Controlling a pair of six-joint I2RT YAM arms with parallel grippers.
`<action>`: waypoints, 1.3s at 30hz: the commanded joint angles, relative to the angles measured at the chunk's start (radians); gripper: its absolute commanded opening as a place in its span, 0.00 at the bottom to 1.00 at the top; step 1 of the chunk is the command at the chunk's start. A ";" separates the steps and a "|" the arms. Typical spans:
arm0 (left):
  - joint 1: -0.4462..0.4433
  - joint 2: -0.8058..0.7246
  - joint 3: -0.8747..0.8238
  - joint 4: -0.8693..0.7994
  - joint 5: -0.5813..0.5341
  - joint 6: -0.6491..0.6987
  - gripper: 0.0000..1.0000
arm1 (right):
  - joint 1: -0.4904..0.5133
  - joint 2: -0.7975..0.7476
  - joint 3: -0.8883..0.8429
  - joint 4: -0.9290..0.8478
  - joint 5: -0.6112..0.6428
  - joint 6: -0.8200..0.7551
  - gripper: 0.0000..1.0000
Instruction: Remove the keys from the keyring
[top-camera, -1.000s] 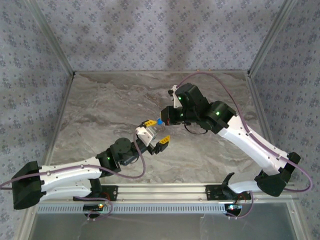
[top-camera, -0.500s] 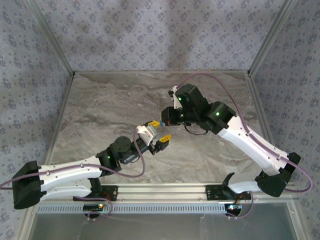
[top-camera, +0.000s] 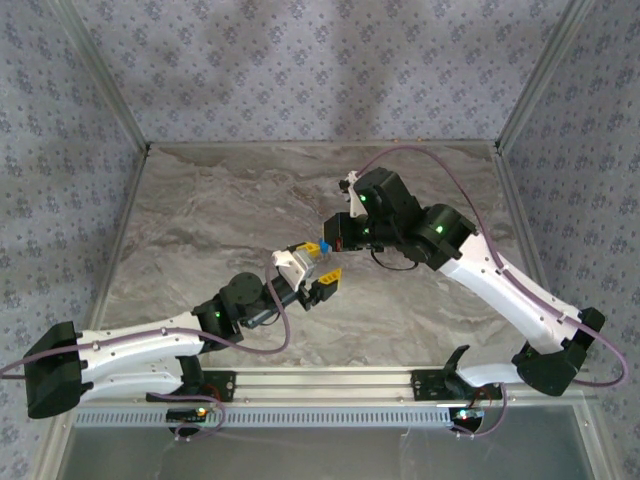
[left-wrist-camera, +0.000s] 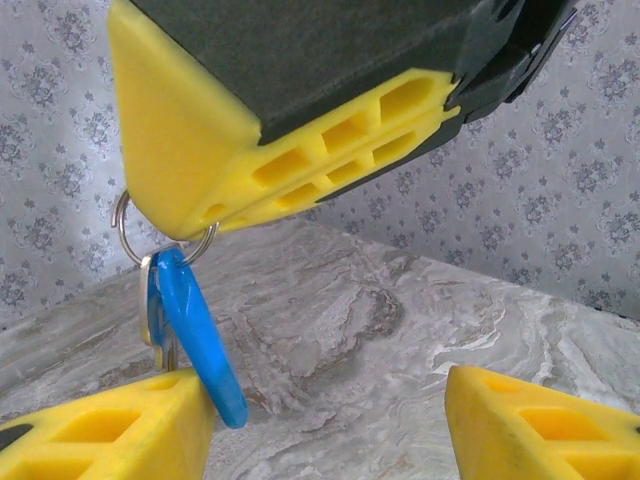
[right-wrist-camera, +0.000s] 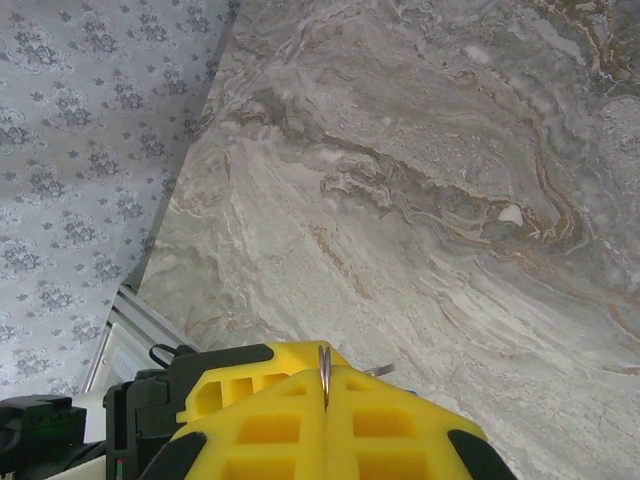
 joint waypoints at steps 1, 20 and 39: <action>0.004 0.016 0.037 0.019 0.004 -0.002 0.62 | 0.005 -0.021 -0.007 0.018 0.021 0.020 0.00; 0.015 0.087 0.091 0.099 -0.039 0.012 0.62 | 0.014 -0.038 -0.031 0.038 0.018 0.035 0.00; 0.071 0.025 0.143 -0.138 0.008 -0.119 0.04 | 0.007 -0.104 -0.108 0.080 0.021 0.057 0.00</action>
